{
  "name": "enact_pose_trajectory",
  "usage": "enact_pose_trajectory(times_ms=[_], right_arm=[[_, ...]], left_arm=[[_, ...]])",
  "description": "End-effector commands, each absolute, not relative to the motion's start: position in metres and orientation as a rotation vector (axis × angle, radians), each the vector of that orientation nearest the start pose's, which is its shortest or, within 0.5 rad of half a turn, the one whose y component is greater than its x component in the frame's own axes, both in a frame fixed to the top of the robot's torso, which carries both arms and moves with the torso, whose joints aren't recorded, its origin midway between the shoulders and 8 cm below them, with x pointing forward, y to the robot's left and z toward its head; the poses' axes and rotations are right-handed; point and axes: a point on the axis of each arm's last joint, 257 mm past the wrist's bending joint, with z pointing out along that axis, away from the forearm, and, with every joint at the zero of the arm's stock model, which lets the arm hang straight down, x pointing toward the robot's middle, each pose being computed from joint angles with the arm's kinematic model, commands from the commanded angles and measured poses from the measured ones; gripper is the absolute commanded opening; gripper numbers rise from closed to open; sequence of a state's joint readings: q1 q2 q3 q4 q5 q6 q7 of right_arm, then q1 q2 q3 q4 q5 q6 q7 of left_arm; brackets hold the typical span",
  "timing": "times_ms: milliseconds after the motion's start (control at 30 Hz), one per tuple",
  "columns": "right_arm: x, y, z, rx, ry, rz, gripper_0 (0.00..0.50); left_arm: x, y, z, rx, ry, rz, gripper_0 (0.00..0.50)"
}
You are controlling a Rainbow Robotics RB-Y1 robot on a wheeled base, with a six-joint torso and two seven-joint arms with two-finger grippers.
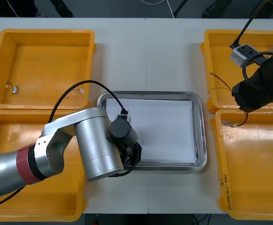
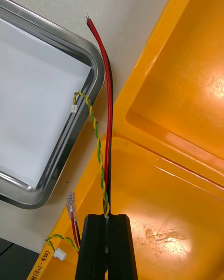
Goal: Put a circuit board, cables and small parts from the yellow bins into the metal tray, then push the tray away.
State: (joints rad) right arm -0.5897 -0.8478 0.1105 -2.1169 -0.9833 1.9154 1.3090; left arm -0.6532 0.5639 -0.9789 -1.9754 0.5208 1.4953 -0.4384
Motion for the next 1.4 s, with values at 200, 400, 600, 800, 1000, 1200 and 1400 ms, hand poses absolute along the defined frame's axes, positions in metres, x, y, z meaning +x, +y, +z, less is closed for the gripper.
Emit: enact_pose_trajectory(times_ms=[200, 400, 600, 800, 1000, 1200, 1400], right_arm=[[0.422, -0.245, -0.107, -0.624, 2.588, -0.058, 0.0], [0.421, -0.244, -0.107, -0.625, 2.588, -0.053, 0.0], [0.42, -0.243, -0.107, -0.643, 2.583, -0.056, 0.0], [0.418, -0.235, -0.106, -0.67, 2.573, -0.032, 0.0], [0.415, -0.222, -0.107, -0.703, 2.558, -0.001, 0.0], [0.41, -0.21, -0.11, -0.765, 2.546, 0.014, 0.0], [0.404, -0.189, -0.119, -0.918, 2.512, -0.06, 0.0]], left_arm=[[0.372, 0.055, -0.316, 0.08, 2.723, -0.173, 0.5], [0.371, 0.051, -0.313, 0.065, 2.723, -0.193, 0.5], [0.371, 0.047, -0.302, 0.054, 2.71, -0.218, 0.5], [0.368, 0.043, -0.29, 0.052, 2.704, -0.244, 0.5], [0.363, 0.051, -0.269, 0.049, 2.706, -0.23, 0.5], [0.361, 0.062, -0.247, 0.034, 2.705, -0.222, 0.5], [0.365, 0.08, -0.221, -0.005, 2.689, -0.207, 0.5]])
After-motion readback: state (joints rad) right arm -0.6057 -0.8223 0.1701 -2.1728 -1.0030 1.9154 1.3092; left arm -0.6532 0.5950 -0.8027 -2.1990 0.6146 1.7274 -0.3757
